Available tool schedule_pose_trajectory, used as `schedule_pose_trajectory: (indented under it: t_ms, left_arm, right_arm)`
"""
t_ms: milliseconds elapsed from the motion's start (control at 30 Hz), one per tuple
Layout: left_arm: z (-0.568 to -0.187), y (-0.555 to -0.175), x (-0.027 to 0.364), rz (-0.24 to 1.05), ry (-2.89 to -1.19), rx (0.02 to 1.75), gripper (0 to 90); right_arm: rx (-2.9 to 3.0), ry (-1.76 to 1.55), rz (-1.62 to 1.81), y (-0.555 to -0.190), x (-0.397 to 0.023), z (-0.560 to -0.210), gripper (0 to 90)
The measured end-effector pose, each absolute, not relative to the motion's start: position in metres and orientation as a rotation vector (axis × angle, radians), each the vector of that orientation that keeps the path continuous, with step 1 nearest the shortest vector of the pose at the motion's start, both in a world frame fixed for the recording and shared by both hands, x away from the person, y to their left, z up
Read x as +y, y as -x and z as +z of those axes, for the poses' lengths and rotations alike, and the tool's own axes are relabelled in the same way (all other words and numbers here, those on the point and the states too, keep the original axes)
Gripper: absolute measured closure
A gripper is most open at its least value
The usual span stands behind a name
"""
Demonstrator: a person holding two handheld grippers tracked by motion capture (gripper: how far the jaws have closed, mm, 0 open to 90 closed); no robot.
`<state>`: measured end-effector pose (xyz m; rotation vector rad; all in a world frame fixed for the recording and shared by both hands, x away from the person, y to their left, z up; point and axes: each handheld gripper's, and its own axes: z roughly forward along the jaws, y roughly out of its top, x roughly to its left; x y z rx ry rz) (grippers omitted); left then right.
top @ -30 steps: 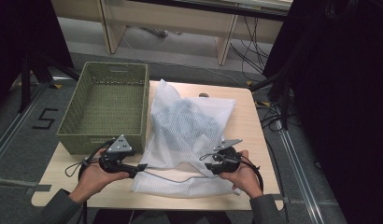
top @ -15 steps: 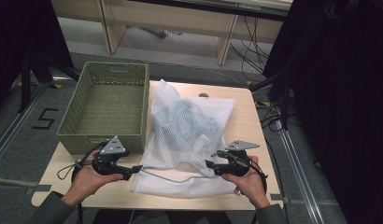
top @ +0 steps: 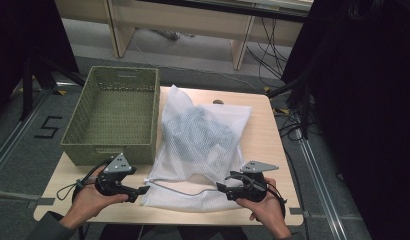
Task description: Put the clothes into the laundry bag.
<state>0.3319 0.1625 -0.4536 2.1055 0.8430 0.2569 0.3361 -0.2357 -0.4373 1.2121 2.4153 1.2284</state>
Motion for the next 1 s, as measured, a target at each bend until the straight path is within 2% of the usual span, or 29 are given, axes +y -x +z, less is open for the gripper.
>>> schedule_pose_trajectory:
  t_ms: [500, 1000]
  left_arm:
    - [-0.453, -0.319, 0.165, 0.266, -2.115, 0.818, 21.6]
    - [-0.454, -0.320, 0.165, 0.249, -2.109, 0.830, 21.5]
  right_arm:
    - [2.432, -1.233, 1.146, -0.316, -0.250, -0.445, 29.6]
    - [2.439, -1.215, 1.135, -0.315, -0.254, -0.446, 29.6]
